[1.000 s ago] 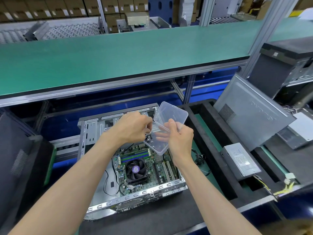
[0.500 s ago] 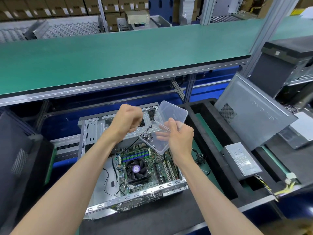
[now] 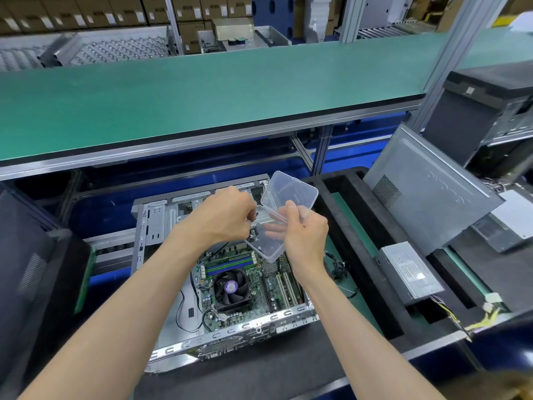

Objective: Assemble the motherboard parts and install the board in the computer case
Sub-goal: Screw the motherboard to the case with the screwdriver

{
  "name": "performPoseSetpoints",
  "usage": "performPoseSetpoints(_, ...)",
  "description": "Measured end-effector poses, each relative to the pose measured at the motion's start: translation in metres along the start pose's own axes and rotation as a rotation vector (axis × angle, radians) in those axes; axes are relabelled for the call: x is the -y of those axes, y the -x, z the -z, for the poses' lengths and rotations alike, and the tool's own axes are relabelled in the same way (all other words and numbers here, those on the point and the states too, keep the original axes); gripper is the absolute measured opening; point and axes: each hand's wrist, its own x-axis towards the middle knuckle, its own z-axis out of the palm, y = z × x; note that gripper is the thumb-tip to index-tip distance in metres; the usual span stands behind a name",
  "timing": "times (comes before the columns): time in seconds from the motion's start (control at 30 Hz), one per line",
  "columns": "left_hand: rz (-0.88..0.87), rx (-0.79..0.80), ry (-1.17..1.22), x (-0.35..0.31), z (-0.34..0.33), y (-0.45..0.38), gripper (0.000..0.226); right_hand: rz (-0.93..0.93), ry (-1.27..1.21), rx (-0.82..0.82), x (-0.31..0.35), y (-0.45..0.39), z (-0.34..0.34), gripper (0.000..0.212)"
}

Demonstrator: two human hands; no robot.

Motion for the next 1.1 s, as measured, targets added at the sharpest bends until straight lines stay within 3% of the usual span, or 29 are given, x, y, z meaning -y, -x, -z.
performPoseSetpoints(0.4,0.077,-0.012,-0.165,-0.017,-0.013,0.002,0.012,0.004,0.052,-0.06,0.0,0.003,0.001,0.032)
performPoseSetpoints(0.83,-0.043,-0.001,-0.347,-0.013,-0.011,0.006,0.007,0.0,0.056,-0.054,-0.002,0.003,0.0,0.034)
performPoseSetpoints(1.1,-0.066,0.072,-0.203,-0.002,-0.008,0.004,0.011,-0.031,0.017,-0.061,-0.005,0.007,0.0,0.033)
